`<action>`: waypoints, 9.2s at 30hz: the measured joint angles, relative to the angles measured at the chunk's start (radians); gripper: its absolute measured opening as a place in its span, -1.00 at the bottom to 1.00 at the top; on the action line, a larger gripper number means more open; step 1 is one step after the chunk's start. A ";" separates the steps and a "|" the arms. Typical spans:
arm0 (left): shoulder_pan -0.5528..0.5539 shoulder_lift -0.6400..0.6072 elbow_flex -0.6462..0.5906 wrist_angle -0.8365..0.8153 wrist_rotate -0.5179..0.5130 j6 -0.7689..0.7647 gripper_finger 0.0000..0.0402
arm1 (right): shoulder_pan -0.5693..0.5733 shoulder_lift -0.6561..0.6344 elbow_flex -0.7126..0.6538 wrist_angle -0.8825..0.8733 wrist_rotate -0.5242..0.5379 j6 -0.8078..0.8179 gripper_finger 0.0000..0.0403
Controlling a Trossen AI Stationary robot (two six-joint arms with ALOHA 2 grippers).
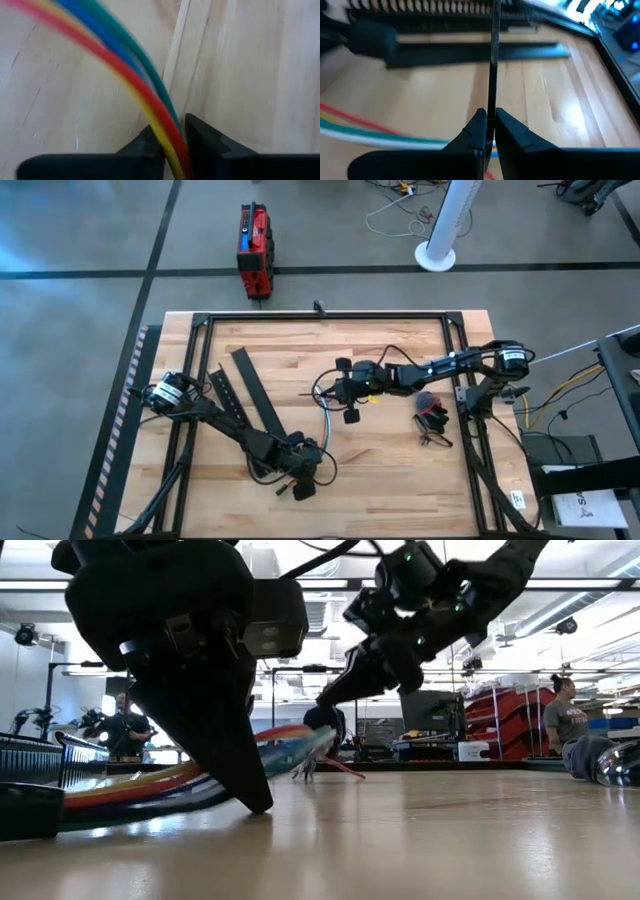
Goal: Ziptie cables
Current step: Wrap the cable wires with the black zip tie
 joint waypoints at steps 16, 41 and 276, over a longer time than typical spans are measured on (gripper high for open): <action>-0.001 0.000 0.000 0.008 -0.011 -0.008 0.05 | -0.014 0.128 0.002 0.085 0.070 0.005 -0.96; -0.018 0.032 0.000 0.057 -0.042 -0.022 -0.33 | -0.056 0.120 0.002 0.097 0.144 -0.001 -0.96; 0.536 -0.145 0.016 -0.054 -0.107 0.918 -0.55 | -0.119 0.118 0.003 0.034 -0.019 -0.079 -0.96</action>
